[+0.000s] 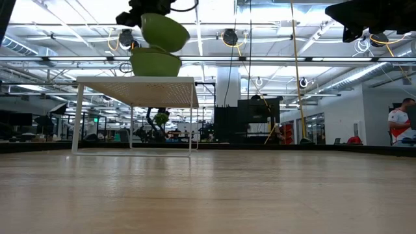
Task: Pick & Place Mini bowls
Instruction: Stack the white patterned bowl on top of the white patterned bowls on the shelf, then return to Home Position
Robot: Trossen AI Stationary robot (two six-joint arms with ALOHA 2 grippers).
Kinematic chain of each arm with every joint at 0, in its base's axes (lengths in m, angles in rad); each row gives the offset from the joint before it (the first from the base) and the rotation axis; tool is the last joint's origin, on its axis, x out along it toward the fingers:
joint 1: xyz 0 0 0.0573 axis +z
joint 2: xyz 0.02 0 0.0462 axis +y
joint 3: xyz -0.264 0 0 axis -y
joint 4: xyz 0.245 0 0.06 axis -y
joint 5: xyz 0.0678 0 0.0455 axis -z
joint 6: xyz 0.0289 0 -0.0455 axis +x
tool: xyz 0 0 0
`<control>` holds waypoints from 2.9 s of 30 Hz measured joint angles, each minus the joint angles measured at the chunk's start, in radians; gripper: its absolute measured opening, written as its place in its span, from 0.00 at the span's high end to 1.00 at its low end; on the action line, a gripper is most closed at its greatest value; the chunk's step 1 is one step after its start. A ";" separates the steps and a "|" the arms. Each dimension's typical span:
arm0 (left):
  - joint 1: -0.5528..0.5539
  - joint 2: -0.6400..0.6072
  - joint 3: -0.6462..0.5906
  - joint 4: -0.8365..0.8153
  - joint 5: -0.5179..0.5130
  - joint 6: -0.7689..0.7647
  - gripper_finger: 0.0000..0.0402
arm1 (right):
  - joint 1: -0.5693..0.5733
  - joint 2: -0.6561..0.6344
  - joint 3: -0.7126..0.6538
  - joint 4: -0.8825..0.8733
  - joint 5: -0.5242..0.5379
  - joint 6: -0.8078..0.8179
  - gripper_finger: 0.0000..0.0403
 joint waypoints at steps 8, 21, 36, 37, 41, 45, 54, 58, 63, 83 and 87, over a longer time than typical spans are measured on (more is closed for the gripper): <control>0.002 0.023 0.000 -0.001 -0.025 0.037 0.97 | 0.000 0.000 0.000 0.000 0.000 0.000 1.00; 0.004 0.016 -0.048 0.036 -0.060 0.050 0.97 | 0.000 0.000 0.000 -0.001 0.000 0.007 1.00; 0.054 -0.119 -0.352 0.206 0.000 0.076 0.97 | 0.000 0.000 0.000 -0.001 0.000 0.011 1.00; 0.059 -0.127 -0.374 0.230 0.009 0.072 0.97 | 0.000 0.000 0.000 0.000 0.000 0.011 1.00; 0.063 -0.171 -0.451 0.324 0.046 0.081 0.97 | 0.000 0.000 0.000 0.000 0.000 0.011 1.00; 0.066 -0.194 -0.507 0.384 0.096 0.088 0.97 | 0.000 0.000 0.000 0.000 0.000 0.011 1.00; 0.065 -0.191 -0.532 0.384 0.093 0.089 0.84 | 0.000 0.000 0.000 0.000 0.000 0.011 1.00; 0.065 -0.206 -0.529 0.376 0.098 0.092 0.82 | 0.000 0.000 0.000 0.000 0.000 0.011 1.00; 0.059 -0.228 -0.529 0.393 0.124 0.089 0.83 | 0.000 0.000 0.000 0.000 0.000 0.009 1.00; 0.048 -0.452 -0.529 0.579 0.247 0.067 0.84 | 0.000 0.000 0.000 0.002 0.001 0.009 1.00; 0.004 -0.553 -0.529 0.683 0.229 0.146 0.84 | 0.000 0.000 0.000 0.002 0.001 0.010 1.00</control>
